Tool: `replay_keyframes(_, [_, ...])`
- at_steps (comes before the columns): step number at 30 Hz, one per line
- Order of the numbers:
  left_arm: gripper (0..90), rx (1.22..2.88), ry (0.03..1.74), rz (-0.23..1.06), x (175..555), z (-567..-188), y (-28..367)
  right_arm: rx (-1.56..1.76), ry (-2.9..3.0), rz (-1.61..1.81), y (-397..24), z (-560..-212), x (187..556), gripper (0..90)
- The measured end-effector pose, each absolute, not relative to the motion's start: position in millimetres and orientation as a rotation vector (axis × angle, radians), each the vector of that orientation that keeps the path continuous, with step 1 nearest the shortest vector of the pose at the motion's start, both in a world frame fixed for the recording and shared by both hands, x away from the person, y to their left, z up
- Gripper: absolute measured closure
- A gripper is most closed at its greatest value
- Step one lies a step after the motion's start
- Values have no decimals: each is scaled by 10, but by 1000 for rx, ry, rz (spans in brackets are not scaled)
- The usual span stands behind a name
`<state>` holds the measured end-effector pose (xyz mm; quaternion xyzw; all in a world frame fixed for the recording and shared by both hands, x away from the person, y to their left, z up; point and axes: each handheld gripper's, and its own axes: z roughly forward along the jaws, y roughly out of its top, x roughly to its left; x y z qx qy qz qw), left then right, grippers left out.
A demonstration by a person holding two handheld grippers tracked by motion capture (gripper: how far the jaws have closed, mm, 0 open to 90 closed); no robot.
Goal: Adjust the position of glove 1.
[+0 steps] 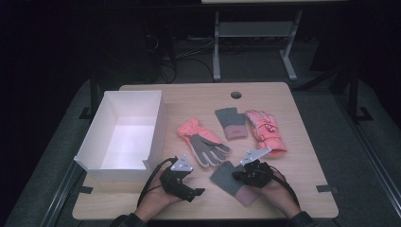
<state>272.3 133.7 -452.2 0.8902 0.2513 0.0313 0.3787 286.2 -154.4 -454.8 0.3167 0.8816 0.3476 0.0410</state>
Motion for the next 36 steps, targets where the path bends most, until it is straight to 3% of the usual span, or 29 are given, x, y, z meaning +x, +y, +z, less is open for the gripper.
replay_keyframes(10, [136,2268,643,82,2723,-4519,1336,1045,2586,1090,-1591,-4248,3245,900])
replay_keyframes(36, [137,2261,649,62,2721,-4515,1339,1230,2459,1047,-1462,-4098,4341,900])
